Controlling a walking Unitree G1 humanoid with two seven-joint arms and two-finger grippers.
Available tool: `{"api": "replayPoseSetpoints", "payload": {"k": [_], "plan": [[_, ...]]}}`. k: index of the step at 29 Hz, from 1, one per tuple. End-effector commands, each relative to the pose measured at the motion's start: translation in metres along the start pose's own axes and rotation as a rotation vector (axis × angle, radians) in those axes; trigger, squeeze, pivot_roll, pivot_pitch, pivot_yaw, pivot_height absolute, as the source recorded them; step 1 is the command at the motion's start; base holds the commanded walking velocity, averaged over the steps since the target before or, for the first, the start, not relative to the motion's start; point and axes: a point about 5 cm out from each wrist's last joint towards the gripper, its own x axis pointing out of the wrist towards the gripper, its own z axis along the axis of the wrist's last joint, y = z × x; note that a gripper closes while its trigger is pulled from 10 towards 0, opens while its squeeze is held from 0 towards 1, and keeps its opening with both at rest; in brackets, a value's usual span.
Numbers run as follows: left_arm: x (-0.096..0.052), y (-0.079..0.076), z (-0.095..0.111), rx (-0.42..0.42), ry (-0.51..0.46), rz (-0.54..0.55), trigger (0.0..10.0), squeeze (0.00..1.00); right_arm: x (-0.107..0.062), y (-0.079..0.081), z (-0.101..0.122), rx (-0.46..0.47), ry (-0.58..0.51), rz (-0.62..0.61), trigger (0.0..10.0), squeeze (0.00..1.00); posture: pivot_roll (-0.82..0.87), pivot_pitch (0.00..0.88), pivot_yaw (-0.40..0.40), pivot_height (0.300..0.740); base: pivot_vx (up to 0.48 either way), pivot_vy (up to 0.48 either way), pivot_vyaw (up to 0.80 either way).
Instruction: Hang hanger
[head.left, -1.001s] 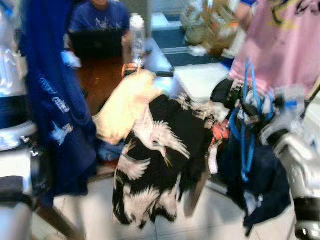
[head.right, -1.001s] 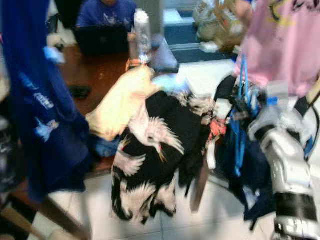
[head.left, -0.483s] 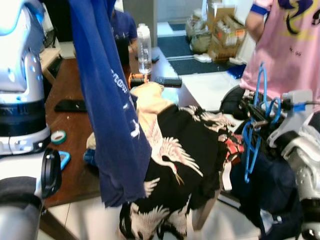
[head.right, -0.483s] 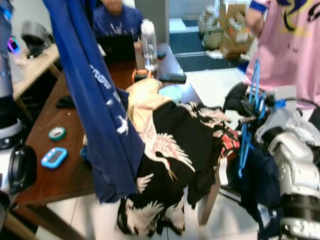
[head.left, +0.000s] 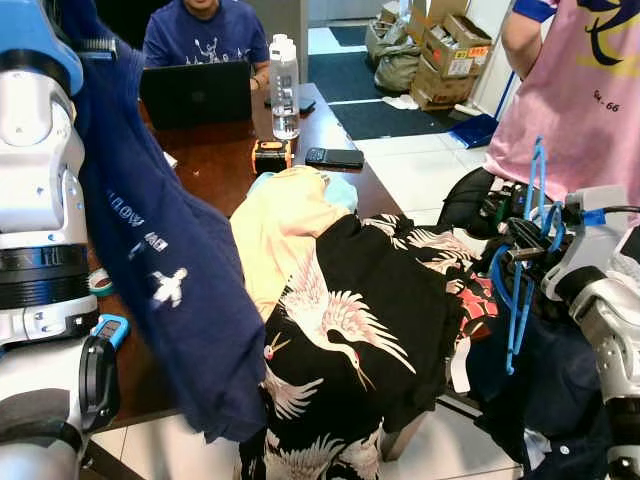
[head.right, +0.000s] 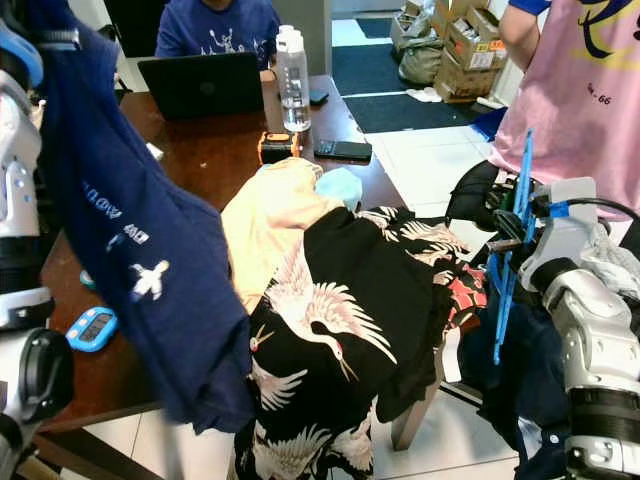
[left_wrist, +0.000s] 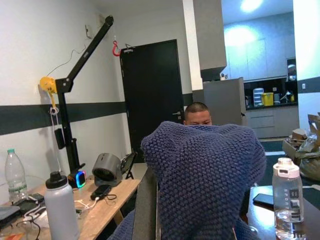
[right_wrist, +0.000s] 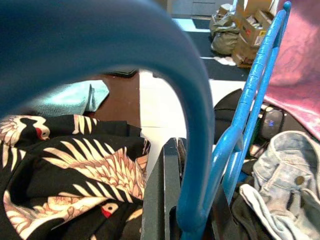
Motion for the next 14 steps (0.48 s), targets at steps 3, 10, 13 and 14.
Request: {"api": "replayPoseSetpoints", "payload": {"k": [3,10,13,14], "plan": [[-0.003,-0.013,-0.004,-0.022,0.011,-0.053,10.0,0.0,-0.002,-0.007,-0.004,-0.025,0.045,-0.042,10.0,0.0,-0.04,0.0,0.009,0.74,0.0,0.0,0.0],[-0.029,-0.101,0.006,-0.18,-0.051,-0.516,10.0,0.0,-0.011,-0.03,-0.021,-0.122,0.188,-0.195,10.0,0.0,-0.05,0.0,0.011,0.74,0.0,0.0,0.0],[-0.033,-0.109,0.006,-0.175,-0.05,-0.553,10.0,0.0,-0.013,-0.033,-0.024,-0.132,0.212,-0.214,10.0,0.0,-0.05,0.0,0.012,0.74,0.0,0.0,0.0],[-0.033,-0.109,0.006,-0.175,-0.05,-0.553,10.0,0.0,-0.013,-0.033,-0.024,-0.132,0.212,-0.214,10.0,0.0,-0.05,0.0,0.012,0.74,0.0,0.0,0.0]]}}
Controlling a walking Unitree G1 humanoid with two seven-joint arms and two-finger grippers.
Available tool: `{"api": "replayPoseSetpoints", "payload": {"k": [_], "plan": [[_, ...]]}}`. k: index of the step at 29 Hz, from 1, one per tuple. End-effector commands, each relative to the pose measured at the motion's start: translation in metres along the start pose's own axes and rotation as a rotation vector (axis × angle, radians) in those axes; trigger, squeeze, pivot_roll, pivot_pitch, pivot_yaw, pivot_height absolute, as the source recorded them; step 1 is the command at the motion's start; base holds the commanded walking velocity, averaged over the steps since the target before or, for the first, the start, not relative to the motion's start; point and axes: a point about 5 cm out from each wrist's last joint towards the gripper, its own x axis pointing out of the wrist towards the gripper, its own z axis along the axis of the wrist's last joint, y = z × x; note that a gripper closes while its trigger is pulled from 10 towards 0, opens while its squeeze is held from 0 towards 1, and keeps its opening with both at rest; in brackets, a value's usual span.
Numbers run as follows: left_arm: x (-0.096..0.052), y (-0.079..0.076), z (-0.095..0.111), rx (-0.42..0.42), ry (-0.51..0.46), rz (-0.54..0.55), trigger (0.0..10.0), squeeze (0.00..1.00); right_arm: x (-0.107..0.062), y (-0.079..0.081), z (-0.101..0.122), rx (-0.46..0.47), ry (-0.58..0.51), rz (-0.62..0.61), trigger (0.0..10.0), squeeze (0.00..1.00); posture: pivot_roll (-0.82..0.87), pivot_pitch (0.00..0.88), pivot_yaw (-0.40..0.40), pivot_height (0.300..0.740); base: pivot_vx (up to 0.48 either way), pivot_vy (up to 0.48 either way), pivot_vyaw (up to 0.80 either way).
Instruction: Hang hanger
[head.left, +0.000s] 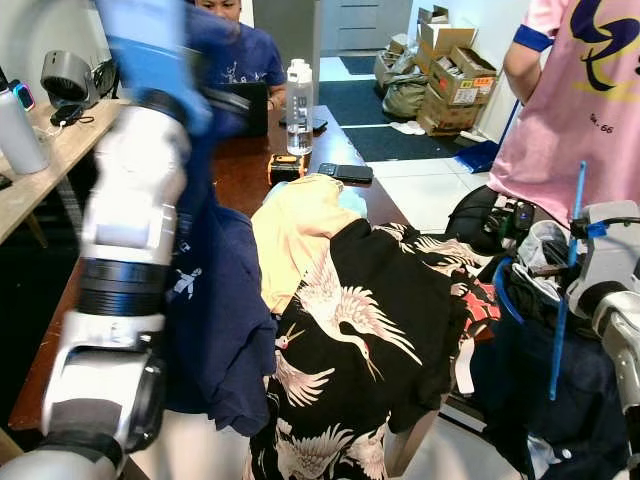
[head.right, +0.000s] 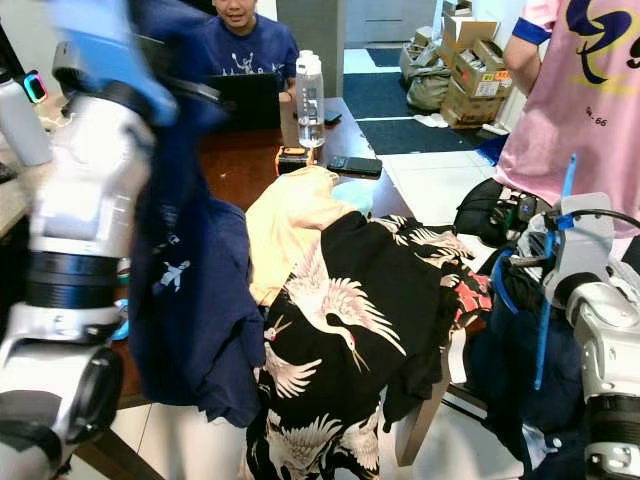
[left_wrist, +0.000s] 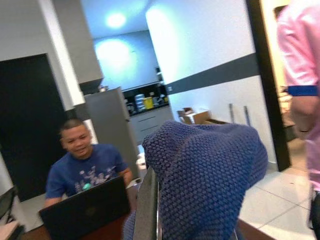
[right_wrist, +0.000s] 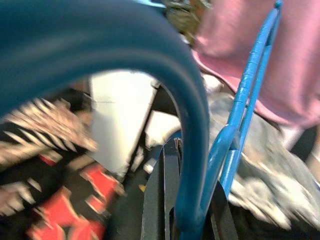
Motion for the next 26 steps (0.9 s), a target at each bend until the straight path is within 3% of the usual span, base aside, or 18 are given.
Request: {"api": "replayPoseSetpoints", "payload": {"k": [1,4,6,8,10,12,13,14,20,26], "plan": [[0.002,-0.007,0.005,0.024,-0.027,-0.022,10.0,0.0,-0.001,-0.003,-0.009,-0.026,0.062,-0.03,10.0,0.0,-0.05,0.0,0.014,0.74,0.0,0.0,0.0],[0.002,-0.01,0.002,0.048,-0.016,-0.027,10.0,0.0,-0.001,-0.007,-0.013,-0.035,0.089,-0.052,10.0,0.0,-0.05,0.0,0.015,0.74,0.0,0.0,0.0],[0.0,-0.011,-0.009,0.124,0.038,-0.028,10.0,0.0,-0.004,-0.012,-0.023,-0.054,0.148,-0.075,10.0,0.0,-0.05,0.0,0.02,0.74,0.0,0.0,0.0],[0.0,-0.011,-0.009,0.124,0.038,-0.028,10.0,0.0,-0.004,-0.012,-0.023,-0.054,0.148,-0.075,10.0,0.0,-0.05,0.0,0.02,0.74,0.0,0.0,0.0],[-0.005,0.0,-0.026,0.211,0.134,0.035,10.0,0.0,-0.007,-0.01,-0.03,-0.072,0.188,-0.058,10.0,0.0,-0.06,0.0,0.022,0.74,0.0,0.0,0.0],[-0.008,0.008,-0.034,0.24,0.18,0.082,10.0,0.0,-0.008,-0.009,-0.032,-0.08,0.198,-0.051,10.0,0.0,-0.06,0.0,0.022,0.74,0.0,0.0,0.0],[-0.013,0.018,-0.043,0.262,0.231,0.129,10.0,0.24,-0.008,-0.008,-0.034,-0.085,0.206,-0.048,10.0,0.0,-0.06,0.0,0.022,0.74,0.0,0.0,0.0],[-0.018,0.028,-0.051,0.277,0.275,0.167,10.0,1.0,-0.009,-0.008,-0.035,-0.09,0.212,-0.048,10.0,0.0,-0.06,0.0,0.021,0.74,0.0,0.0,0.0],[-0.029,0.039,-0.064,0.317,0.338,0.182,10.0,1.0,-0.009,-0.009,-0.036,-0.106,0.227,-0.058,10.0,0.0,-0.06,0.0,0.019,0.74,0.0,0.0,0.0],[-0.027,0.026,-0.062,0.352,0.314,0.066,10.0,1.0,-0.008,-0.012,-0.035,-0.135,0.242,-0.069,10.0,0.0,-0.06,0.0,0.015,0.74,0.0,0.0,0.0]]}}
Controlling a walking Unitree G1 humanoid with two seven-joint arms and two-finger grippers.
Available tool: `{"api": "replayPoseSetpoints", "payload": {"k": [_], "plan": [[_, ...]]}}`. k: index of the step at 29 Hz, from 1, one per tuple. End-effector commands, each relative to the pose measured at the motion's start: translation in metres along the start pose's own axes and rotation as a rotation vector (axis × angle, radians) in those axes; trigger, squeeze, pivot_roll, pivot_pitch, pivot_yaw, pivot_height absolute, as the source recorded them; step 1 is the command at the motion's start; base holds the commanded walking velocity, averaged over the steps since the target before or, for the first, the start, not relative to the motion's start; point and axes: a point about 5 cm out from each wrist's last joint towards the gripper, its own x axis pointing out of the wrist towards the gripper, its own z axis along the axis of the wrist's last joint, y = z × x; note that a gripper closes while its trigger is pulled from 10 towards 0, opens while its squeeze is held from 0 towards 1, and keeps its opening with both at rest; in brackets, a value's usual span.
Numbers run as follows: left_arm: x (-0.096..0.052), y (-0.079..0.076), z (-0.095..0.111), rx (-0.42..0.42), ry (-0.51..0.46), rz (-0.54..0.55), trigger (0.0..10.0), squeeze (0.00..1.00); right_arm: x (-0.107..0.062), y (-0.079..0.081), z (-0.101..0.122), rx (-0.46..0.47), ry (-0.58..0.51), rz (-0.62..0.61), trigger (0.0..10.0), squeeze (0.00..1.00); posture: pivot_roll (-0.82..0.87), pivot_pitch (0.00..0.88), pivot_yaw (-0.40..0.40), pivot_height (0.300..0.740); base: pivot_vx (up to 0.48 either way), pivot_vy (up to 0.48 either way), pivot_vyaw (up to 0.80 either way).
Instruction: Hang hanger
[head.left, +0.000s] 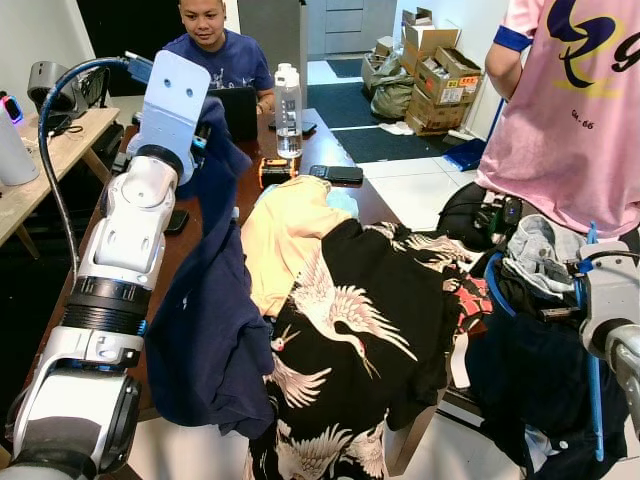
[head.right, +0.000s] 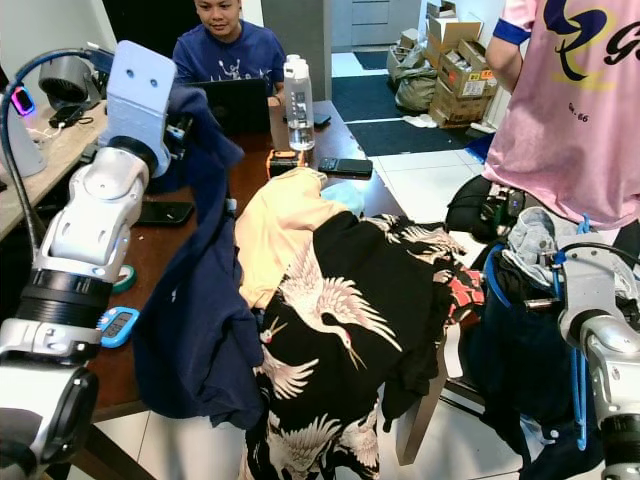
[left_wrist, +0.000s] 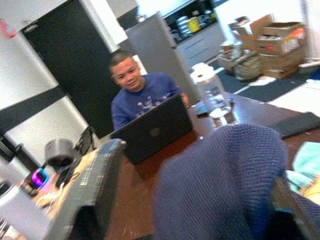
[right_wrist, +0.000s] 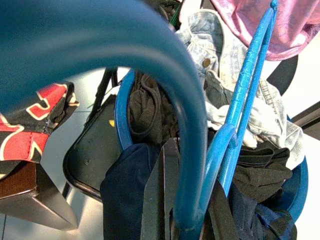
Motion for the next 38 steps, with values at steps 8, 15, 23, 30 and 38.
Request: {"api": "replayPoseSetpoints", "payload": {"k": [8,15,23,30,38], "plan": [[-0.007,-0.038,0.015,-0.027,-0.11,-0.254,10.0,0.28,0.0,-0.002,0.002,-0.035,0.01,-0.019,10.0,0.0,-0.06,0.0,0.021,0.74,0.0,0.0,0.0],[-0.031,-0.073,0.018,-0.057,-0.089,-0.691,10.0,0.0,-0.001,-0.005,-0.003,-0.084,0.05,-0.023,10.0,0.0,-0.06,0.0,0.021,0.74,0.0,0.0,0.0],[-0.058,-0.087,0.029,-0.456,-0.005,-0.978,10.0,0.0,-0.003,-0.005,-0.004,-0.105,0.073,-0.018,10.0,0.0,-0.06,0.0,0.025,0.74,0.0,0.0,0.0],[-0.04,-0.077,0.015,-0.329,0.078,-0.777,10.0,0.0,-0.004,-0.005,-0.004,-0.123,0.079,-0.017,10.0,0.0,-0.06,0.0,0.021,0.74,0.0,0.0,0.0],[-0.009,-0.013,-0.019,-0.193,0.242,-0.198,10.0,0.0,-0.004,-0.003,0.0,-0.131,0.059,0.001,10.0,0.0,-0.06,0.0,0.021,0.74,0.0,0.0,0.0]]}}
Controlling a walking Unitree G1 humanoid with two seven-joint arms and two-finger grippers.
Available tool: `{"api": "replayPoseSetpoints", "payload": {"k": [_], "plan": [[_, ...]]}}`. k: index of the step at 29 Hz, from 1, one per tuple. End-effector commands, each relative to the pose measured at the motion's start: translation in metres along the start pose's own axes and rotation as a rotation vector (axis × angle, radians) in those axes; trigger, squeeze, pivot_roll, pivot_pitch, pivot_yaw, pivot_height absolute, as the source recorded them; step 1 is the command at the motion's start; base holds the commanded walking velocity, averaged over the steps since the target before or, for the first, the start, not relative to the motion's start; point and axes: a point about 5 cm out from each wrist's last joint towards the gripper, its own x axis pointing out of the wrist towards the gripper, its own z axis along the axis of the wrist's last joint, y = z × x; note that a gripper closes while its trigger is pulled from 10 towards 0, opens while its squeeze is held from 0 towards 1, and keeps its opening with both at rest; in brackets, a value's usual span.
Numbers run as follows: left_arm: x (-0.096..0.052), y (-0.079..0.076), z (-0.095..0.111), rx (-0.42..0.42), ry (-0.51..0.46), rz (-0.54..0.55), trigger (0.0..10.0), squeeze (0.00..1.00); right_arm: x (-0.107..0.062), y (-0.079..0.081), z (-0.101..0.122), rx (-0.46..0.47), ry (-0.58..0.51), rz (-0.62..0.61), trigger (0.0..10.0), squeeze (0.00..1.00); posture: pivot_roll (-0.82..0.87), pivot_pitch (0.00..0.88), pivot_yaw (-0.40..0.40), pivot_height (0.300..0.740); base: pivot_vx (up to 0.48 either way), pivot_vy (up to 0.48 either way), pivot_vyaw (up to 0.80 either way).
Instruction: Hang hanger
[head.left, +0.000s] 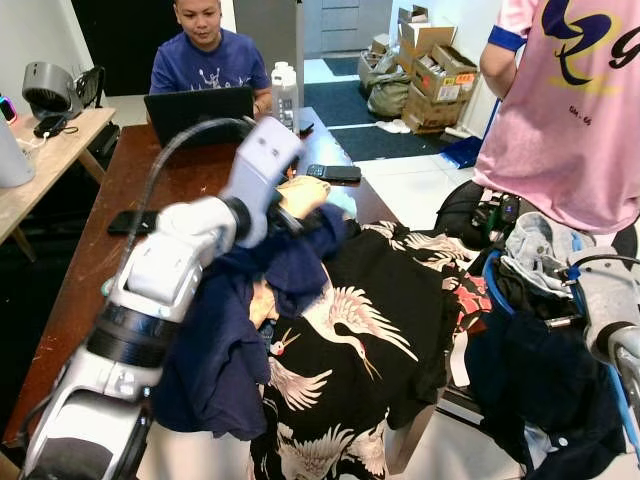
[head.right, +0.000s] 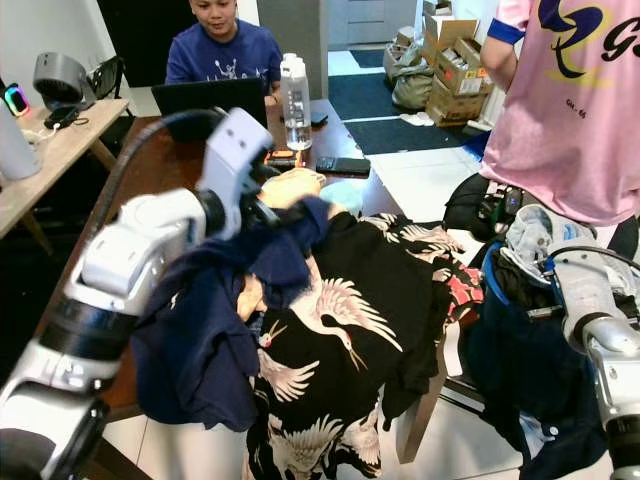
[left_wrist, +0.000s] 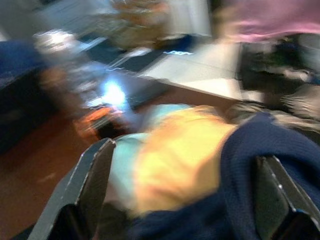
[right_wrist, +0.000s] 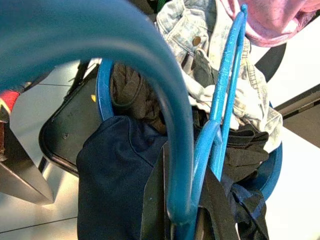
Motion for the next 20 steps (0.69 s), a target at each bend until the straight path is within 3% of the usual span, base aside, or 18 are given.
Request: {"api": "replayPoseSetpoints", "payload": {"k": [1,3,4,5,6,7,8,9,10,11,14,17,19,20], "plan": [[-0.008,0.037,-0.017,-0.027,0.087,0.251,10.0,0.0,-0.001,0.0,0.002,-0.014,-0.009,0.009,10.0,0.0,-0.06,0.0,0.021,0.74,0.0,0.0,0.0],[-0.008,0.037,-0.017,-0.027,0.087,0.251,10.0,0.0,-0.001,0.0,0.002,-0.014,-0.009,0.009,10.0,0.0,-0.06,0.0,0.021,0.74,0.0,0.0,0.0],[-0.009,0.036,-0.025,-0.261,0.099,0.22,10.0,0.0,-0.002,0.001,0.002,-0.015,-0.009,0.012,10.0,0.0,-0.06,0.0,0.02,0.74,0.0,0.0,0.0],[-0.009,0.036,-0.025,-0.261,0.099,0.22,10.0,0.0,-0.002,0.001,0.002,-0.015,-0.009,0.012,10.0,0.0,-0.06,0.0,0.02,0.74,0.0,0.0,0.0],[-0.009,0.028,-0.025,-0.533,0.049,0.143,10.0,0.0,-0.002,0.001,0.002,-0.017,-0.008,0.014,10.0,0.0,-0.06,0.0,0.018,0.74,0.0,0.0,0.0],[-0.009,0.028,-0.025,-0.533,0.049,0.143,10.0,0.0,-0.002,0.001,0.002,-0.017,-0.008,0.014,10.0,0.0,-0.06,0.0,0.018,0.74,0.0,0.0,0.0],[-0.008,0.02,-0.016,-0.77,-0.052,0.029,10.0,0.0,-0.002,0.0,0.002,-0.02,-0.007,0.013,10.0,0.0,-0.06,0.0,0.017,0.74,0.0,0.0,0.0],[-0.008,0.02,-0.016,-0.77,-0.052,0.029,10.0,0.0,-0.002,0.0,0.002,-0.02,-0.007,0.013,10.0,0.0,-0.06,0.0,0.017,0.74,0.0,0.0,0.0],[-0.009,0.012,-0.006,-0.865,-0.136,-0.058,10.0,0.0,-0.002,-0.001,0.003,-0.022,-0.008,0.01,10.0,0.0,-0.06,0.0,0.017,0.74,0.0,0.0,0.0],[-0.009,0.003,0.006,-0.882,-0.207,-0.139,10.0,0.0,-0.002,-0.002,0.004,-0.024,-0.008,0.008,10.0,0.0,-0.06,0.0,0.017,0.74,0.0,0.0,0.0],[-0.011,-0.01,0.018,-0.83,-0.256,-0.236,10.0,0.0,-0.002,-0.002,0.004,-0.029,-0.008,0.008,10.0,0.0,-0.06,0.0,0.013,0.74,0.0,0.0,0.0],[-0.011,-0.01,0.018,-0.83,-0.256,-0.236,10.0,0.0,-0.002,-0.002,0.004,-0.029,-0.008,0.008,10.0,0.0,-0.06,0.0,0.013,0.74,0.0,0.0,0.0],[-0.009,-0.019,0.021,-0.821,-0.245,-0.273,10.0,0.0,-0.002,-0.002,0.004,-0.032,-0.004,0.009,10.0,0.0,-0.06,0.0,0.016,0.74,0.0,0.0,0.0],[-0.005,-0.034,0.013,-0.872,-0.15,-0.304,10.0,0.0,-0.002,-0.004,0.004,-0.033,0.002,0.005,10.0,0.0,-0.07,0.0,0.018,0.74,0.0,0.0,0.0]]}}
